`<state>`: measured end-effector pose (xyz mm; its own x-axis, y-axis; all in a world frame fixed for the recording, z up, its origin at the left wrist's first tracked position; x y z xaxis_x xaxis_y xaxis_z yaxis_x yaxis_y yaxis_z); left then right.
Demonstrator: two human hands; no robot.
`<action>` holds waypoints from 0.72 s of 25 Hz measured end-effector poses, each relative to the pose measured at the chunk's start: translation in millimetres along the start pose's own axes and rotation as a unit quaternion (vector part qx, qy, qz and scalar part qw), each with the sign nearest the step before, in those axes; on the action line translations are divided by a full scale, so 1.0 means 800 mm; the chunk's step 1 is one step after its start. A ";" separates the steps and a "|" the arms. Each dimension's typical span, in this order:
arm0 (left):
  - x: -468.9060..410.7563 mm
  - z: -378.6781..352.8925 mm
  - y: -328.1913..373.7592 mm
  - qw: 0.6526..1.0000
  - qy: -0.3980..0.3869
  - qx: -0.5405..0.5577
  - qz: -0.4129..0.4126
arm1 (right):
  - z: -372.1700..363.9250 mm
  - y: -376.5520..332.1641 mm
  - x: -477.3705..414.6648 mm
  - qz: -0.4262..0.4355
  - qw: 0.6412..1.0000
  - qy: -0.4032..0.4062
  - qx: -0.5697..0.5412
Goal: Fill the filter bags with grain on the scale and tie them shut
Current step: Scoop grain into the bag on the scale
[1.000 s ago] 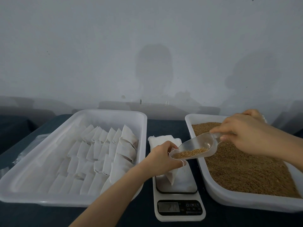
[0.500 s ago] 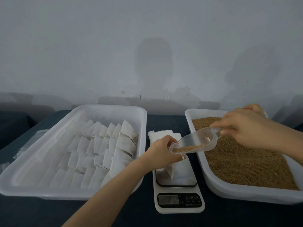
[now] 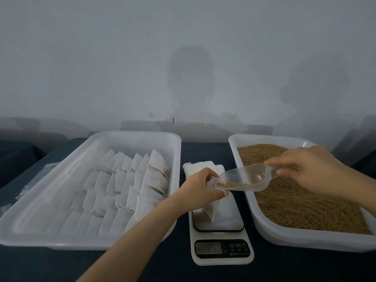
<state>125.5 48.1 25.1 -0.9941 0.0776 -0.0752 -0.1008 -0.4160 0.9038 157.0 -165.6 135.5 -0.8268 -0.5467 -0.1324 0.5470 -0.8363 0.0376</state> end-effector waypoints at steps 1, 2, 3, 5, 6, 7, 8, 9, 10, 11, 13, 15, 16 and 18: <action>0.000 0.000 0.000 1.000 0.001 0.003 0.002 | -0.003 0.002 0.003 -0.004 1.000 -0.001 -0.018; -0.001 0.001 0.000 1.000 0.004 0.004 0.004 | -0.007 0.005 0.007 -0.012 0.999 0.000 -0.039; -0.001 0.001 0.000 1.000 0.006 0.003 0.005 | -0.011 0.008 0.010 -0.022 0.998 0.001 -0.061; 0.000 0.002 0.000 1.000 0.010 -0.001 0.007 | -0.023 0.017 0.017 -0.041 0.993 0.000 -0.111; 0.000 0.002 0.000 1.000 0.009 -0.002 0.008 | -0.029 0.022 0.020 -0.049 0.990 0.003 -0.135; 0.001 0.001 -0.001 1.000 0.008 -0.003 0.010 | -0.035 0.029 0.023 -0.059 0.986 0.011 -0.157; 0.001 0.001 -0.001 1.000 0.006 -0.002 0.012 | -0.041 0.037 0.025 -0.076 0.981 0.025 -0.174; 0.001 0.001 -0.001 1.000 0.006 -0.002 0.014 | -0.047 0.048 0.027 -0.104 0.977 0.042 -0.182; 0.000 0.001 -0.001 1.000 0.007 -0.003 0.015 | -0.053 0.060 0.028 -0.140 0.972 0.057 -0.182; 0.000 0.001 -0.001 1.000 0.008 -0.005 0.016 | -0.059 0.071 0.029 -0.177 0.966 0.067 -0.177; 0.000 0.002 0.000 1.000 0.009 -0.006 0.017 | -0.075 0.086 0.032 -0.238 0.957 0.062 -0.154; 0.000 0.002 -0.001 1.000 0.011 -0.006 0.020 | -0.092 0.093 0.032 -0.263 0.958 0.034 -0.111; 0.000 0.003 0.000 1.000 0.011 -0.006 0.022 | -0.102 0.095 0.030 -0.272 0.957 0.015 -0.096; 0.000 0.003 -0.001 1.000 0.009 -0.007 0.026 | -0.123 0.101 0.025 -0.291 0.952 -0.029 -0.094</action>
<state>125.3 50.2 25.3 -0.9986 0.0391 -0.0368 -0.0501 -0.4314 0.9008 197.2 -239.8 38.8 -0.9998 0.0006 -0.0217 0.0038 -0.9788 -0.2048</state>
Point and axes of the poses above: each hand's wrist, its own x-axis away from the middle knuckle, its own z-axis out of the back of the hand, y = z × x, the point moved 6 cm from there along -x, towards the middle knuckle, and after that the axes turned 7 degrees about x, right-handed, at the moved point
